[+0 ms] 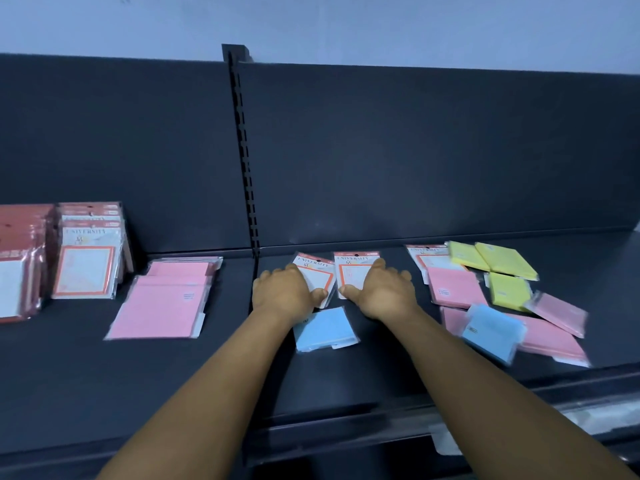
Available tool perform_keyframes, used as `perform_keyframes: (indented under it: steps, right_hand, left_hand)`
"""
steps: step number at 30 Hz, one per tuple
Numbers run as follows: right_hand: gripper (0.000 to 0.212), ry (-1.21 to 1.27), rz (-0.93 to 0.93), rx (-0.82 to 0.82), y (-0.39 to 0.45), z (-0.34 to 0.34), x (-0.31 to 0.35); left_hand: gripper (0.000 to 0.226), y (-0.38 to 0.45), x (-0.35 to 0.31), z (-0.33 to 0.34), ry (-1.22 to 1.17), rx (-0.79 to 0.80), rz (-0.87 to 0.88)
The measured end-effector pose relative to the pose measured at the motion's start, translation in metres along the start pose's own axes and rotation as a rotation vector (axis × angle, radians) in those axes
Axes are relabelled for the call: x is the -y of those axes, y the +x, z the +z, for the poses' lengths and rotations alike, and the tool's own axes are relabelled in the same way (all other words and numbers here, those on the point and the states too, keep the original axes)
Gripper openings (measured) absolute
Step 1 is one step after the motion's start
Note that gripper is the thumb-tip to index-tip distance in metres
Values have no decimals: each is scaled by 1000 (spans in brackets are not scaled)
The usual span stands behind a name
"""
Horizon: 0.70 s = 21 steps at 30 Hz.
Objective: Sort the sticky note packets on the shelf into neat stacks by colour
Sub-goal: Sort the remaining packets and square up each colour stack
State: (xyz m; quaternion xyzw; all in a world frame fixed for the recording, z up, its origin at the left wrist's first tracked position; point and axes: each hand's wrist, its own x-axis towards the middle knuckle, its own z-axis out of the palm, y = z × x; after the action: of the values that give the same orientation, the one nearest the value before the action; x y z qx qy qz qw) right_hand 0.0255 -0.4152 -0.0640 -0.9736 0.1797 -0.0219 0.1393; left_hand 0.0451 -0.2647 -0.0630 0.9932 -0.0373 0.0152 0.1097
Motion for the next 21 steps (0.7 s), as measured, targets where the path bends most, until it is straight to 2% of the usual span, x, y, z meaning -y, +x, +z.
perform_keyframes:
  steps: [6, 9, 14, 17, 21]
  right_hand:
    - [88, 172, 133, 75, 13, -13, 8]
    - [85, 181, 180, 99, 21, -17, 5]
    - [97, 176, 184, 84, 23, -13, 8]
    - [78, 140, 114, 99, 24, -13, 11]
    - [33, 380, 88, 88, 26, -18, 4]
  left_hand:
    - [79, 3, -3, -12, -205, 8, -95]
    - [72, 4, -5, -17, -272, 15, -100]
    - [58, 2, -5, -19, -367, -25, -106]
    - [55, -1, -2, -16, -418, -71, -97]
    - [45, -1, 3, -15, -456, -154, -88]
